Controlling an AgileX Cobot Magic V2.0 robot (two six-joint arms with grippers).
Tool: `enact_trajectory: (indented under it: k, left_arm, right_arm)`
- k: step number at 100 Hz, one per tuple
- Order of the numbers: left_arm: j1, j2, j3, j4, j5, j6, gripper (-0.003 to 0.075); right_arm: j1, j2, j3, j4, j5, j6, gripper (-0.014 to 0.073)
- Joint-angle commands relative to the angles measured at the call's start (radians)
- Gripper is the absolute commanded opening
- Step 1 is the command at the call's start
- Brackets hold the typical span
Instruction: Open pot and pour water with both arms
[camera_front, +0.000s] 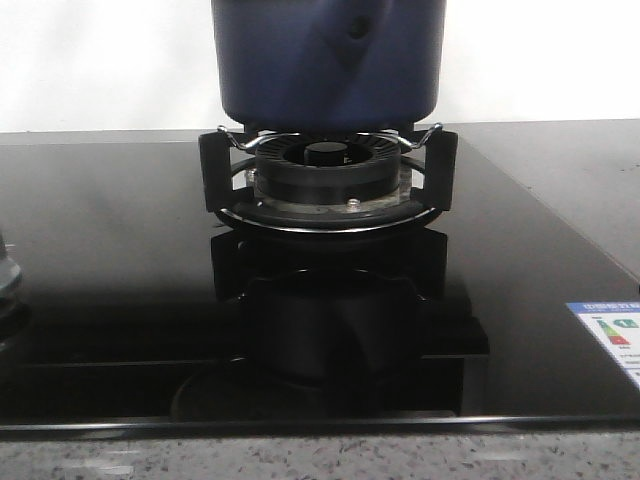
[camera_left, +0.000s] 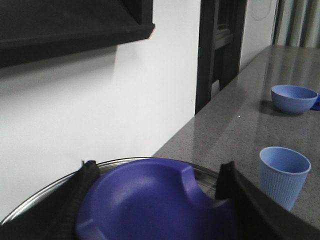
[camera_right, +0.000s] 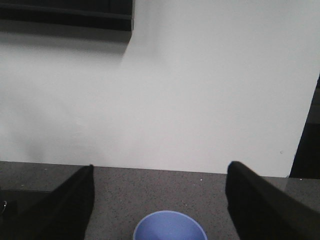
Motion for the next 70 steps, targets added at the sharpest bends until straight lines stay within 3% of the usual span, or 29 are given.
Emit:
enact_trajectory:
  k: [1,21,53,70]
  left_arm:
    - [0.034,-0.067,-0.042,-0.082,0.043,-0.028,0.0253]
    - [0.091,-0.094,-0.042,-0.048,0.057,-0.049,0.0253]
    - [0.098,-0.099,-0.042,-0.015,0.068,-0.049,0.0253]
    - [0.098,-0.099,-0.042,-0.015,0.068,-0.049,0.0253]
  right_arm:
    - [-0.004,0.01,-0.028,-0.027,-0.097,-0.01,0.0489]
    - [-0.096,0.035,0.026,-0.119,-0.194,-0.024,0.049]
    - [-0.123,0.037,0.23,-0.062,-0.255,-0.024,0.0493]
    - [-0.121,0.037,0.251,-0.003,-0.231,-0.009,0.0493]
